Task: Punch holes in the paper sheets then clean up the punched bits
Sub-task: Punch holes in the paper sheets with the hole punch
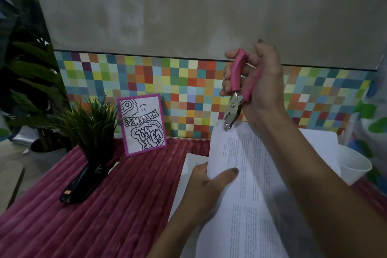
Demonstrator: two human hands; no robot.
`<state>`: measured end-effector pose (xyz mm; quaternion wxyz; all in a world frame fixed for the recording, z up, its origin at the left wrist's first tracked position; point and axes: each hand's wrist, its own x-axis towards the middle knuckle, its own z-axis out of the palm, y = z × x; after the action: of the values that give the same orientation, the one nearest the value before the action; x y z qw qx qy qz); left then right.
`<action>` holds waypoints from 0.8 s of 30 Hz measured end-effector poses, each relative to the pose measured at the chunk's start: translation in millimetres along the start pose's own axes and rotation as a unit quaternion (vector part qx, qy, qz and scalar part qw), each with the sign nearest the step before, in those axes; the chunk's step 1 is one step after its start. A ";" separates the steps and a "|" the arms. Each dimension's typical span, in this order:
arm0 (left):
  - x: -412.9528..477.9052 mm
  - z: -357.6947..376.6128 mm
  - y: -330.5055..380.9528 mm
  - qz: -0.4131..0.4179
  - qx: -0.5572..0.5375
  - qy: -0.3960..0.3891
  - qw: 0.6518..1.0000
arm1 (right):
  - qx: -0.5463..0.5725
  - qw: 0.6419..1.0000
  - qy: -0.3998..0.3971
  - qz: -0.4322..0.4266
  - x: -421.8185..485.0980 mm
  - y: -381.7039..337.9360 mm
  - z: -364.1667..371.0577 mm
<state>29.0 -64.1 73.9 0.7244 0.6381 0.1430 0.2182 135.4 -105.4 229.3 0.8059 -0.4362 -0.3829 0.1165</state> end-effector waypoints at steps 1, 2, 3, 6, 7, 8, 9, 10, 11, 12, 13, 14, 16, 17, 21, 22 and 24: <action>0.7 -0.5 -2.3 -0.006 0.005 -0.002 1.000 | -0.008 1.000 0.006 0.006 0.5 4.5 0.1; 1.0 -1.1 -4.7 -0.014 0.011 -0.002 1.000 | -0.015 1.000 0.010 0.011 0.5 8.5 0.4; 1.4 -1.7 -6.9 -0.020 0.014 -0.003 1.000 | -0.022 1.000 0.013 0.015 0.8 12.7 0.7; 3.1 -3.6 -12.9 -0.030 0.014 -0.004 0.999 | -0.028 0.999 0.031 0.026 2.1 23.6 0.2; 3.5 -4.3 -14.4 -0.030 0.015 -0.003 0.999 | -0.029 0.998 0.040 0.031 2.5 26.6 -0.3; 3.5 -4.8 -15.9 -0.029 0.017 -0.001 0.999 | -0.030 0.998 0.049 0.036 2.7 29.5 -0.8; 3.8 -5.7 -17.6 -0.030 0.017 0.001 0.999 | -0.032 0.997 0.056 0.041 3.0 32.1 -1.3; 3.8 -6.4 -18.9 -0.033 0.014 0.003 0.999 | -0.032 0.996 0.062 0.047 2.9 34.6 -1.8; 4.1 -7.3 -20.2 -0.038 0.010 0.003 0.999 | -0.031 0.996 0.065 0.053 3.1 36.7 -2.4; 4.2 -7.9 -21.5 -0.043 0.008 0.004 0.999 | -0.028 0.995 0.068 0.060 3.3 38.4 -2.9; 4.5 -8.4 -22.7 -0.047 0.006 0.005 0.999 | -0.026 0.995 0.071 0.064 3.8 39.7 -3.4; 4.7 -8.8 -24.1 -0.049 0.002 0.006 0.999 | -0.025 0.995 0.074 0.068 4.5 40.3 -3.9; 4.8 -9.7 -26.7 -0.052 -0.009 0.010 0.999 | -0.023 0.994 0.078 0.073 6.1 41.2 -3.9; 5.0 -10.0 -27.9 -0.052 -0.010 0.012 0.999 | -0.023 0.994 0.079 0.075 6.7 41.6 -3.7; 6.7 -11.6 -30.5 -0.054 -0.011 0.013 0.998 | -0.015 0.993 0.085 0.079 8.4 44.9 -3.6; 6.6 -11.9 -30.7 -0.054 -0.012 0.012 0.998 | -0.013 0.993 0.086 0.081 8.6 45.8 -3.7; 6.1 -11.8 -31.2 -0.053 -0.010 0.010 0.998 | -0.008 0.992 0.091 0.090 9.3 47.6 -4.5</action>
<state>32.6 -53.7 41.8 0.7401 0.6198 0.1815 0.1873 151.9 -75.0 194.9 0.8200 -0.4843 -0.2686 0.1449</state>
